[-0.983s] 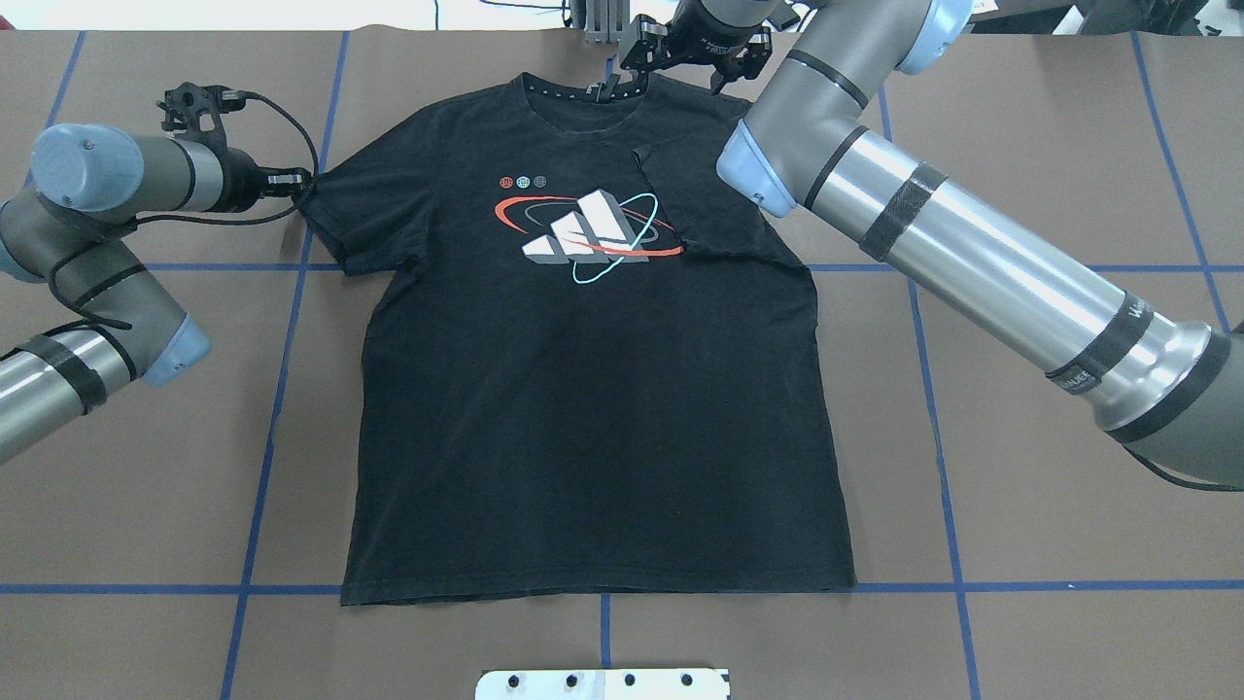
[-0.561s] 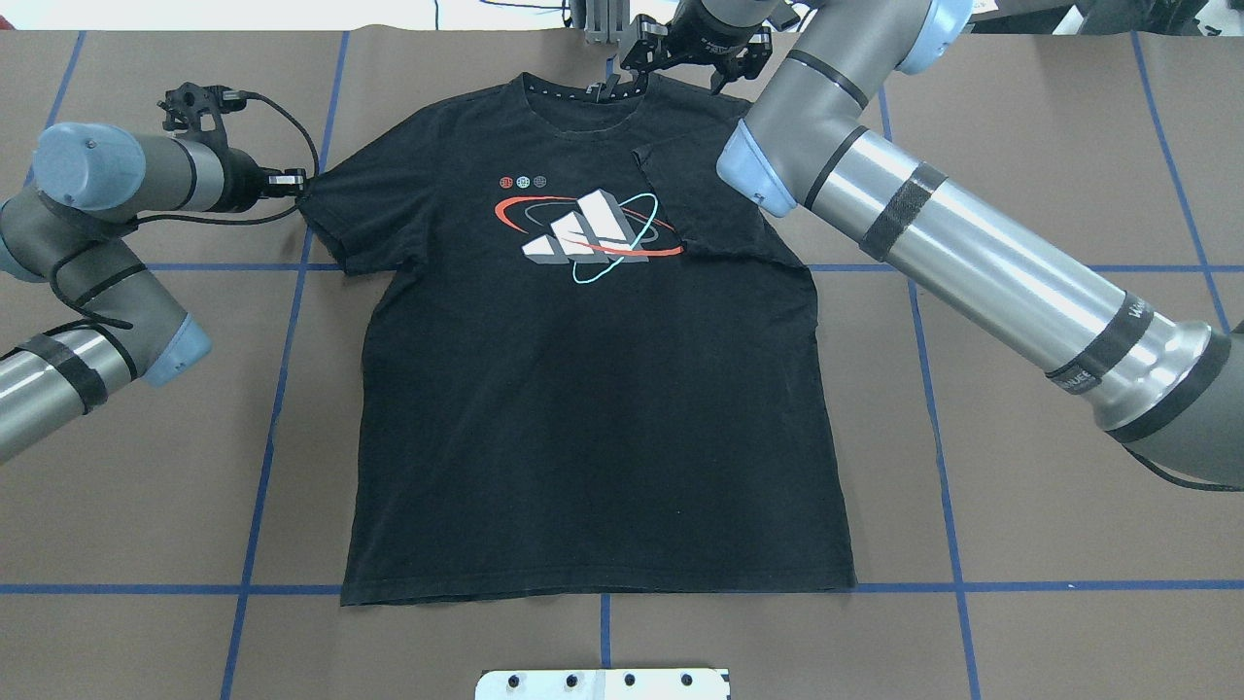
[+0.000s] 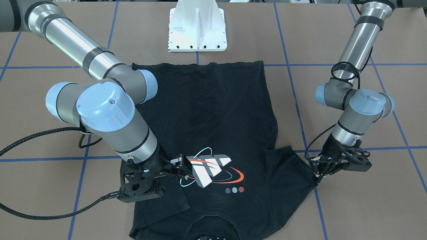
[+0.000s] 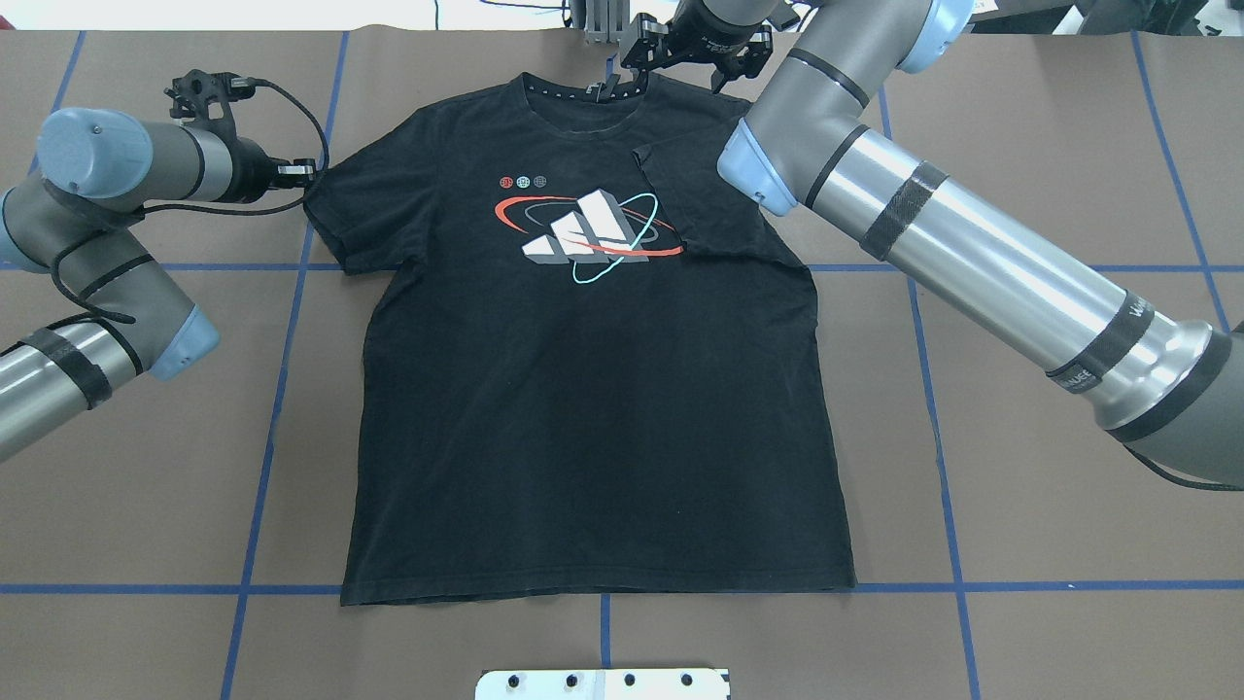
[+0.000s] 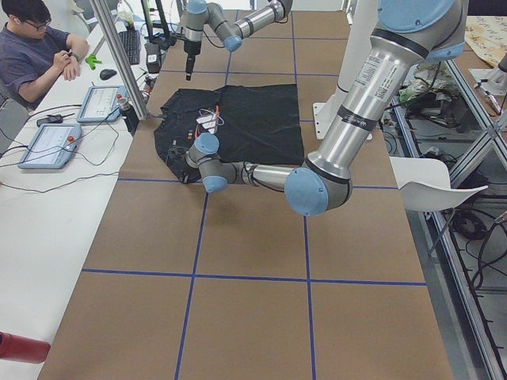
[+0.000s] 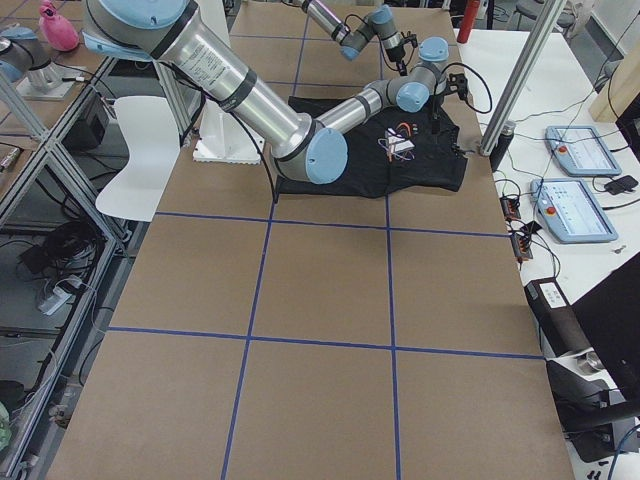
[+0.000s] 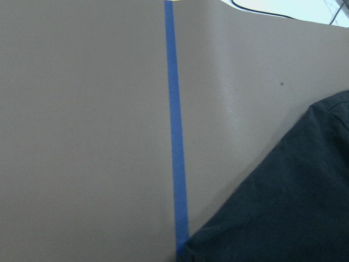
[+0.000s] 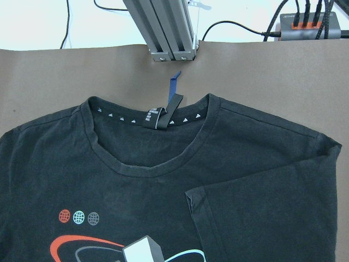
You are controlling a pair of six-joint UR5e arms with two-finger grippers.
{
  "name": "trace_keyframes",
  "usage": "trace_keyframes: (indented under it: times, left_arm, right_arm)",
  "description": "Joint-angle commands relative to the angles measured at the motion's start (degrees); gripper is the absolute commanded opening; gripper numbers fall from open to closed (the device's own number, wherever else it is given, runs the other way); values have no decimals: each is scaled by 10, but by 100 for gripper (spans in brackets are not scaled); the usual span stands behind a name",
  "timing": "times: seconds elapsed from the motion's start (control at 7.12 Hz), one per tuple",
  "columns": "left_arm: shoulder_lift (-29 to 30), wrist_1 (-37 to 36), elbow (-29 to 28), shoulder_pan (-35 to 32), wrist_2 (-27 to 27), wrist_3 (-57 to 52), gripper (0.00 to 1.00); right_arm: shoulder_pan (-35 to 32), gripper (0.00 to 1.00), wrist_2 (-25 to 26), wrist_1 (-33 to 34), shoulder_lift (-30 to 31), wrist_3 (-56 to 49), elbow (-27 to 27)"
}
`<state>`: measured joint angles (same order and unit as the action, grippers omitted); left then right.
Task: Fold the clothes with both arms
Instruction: 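Fold the held sleeve inward over the shirt body with the left gripper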
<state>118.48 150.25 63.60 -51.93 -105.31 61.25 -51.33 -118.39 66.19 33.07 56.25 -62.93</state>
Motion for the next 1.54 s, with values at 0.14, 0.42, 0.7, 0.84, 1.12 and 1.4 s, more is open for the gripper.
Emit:
trace_keyframes:
  times: [0.14,0.42,0.7,0.84,1.12,1.4]
  left_arm:
    - [-1,-109,99,1,-30,29,0]
    - [37,-120,84,17,-31,90,0]
    - [120,-127,26,37,-31,168,0]
    - [154,-126,0,43,-30,200,0]
    - [177,-123,-15,53,-27,252,0]
    - [216,-117,-56,54,-25,272,0]
  right_arm:
    - [0,100,-1,-2,5,-1,0]
    - [-1,100,-2,-3,7,-1,-3]
    - [-6,100,-18,-3,8,-2,-4]
    - [-13,100,-28,-3,13,-6,-4]
    - [-34,100,-59,-4,31,-19,-5]
    - [-42,100,-62,-9,42,-28,-4]
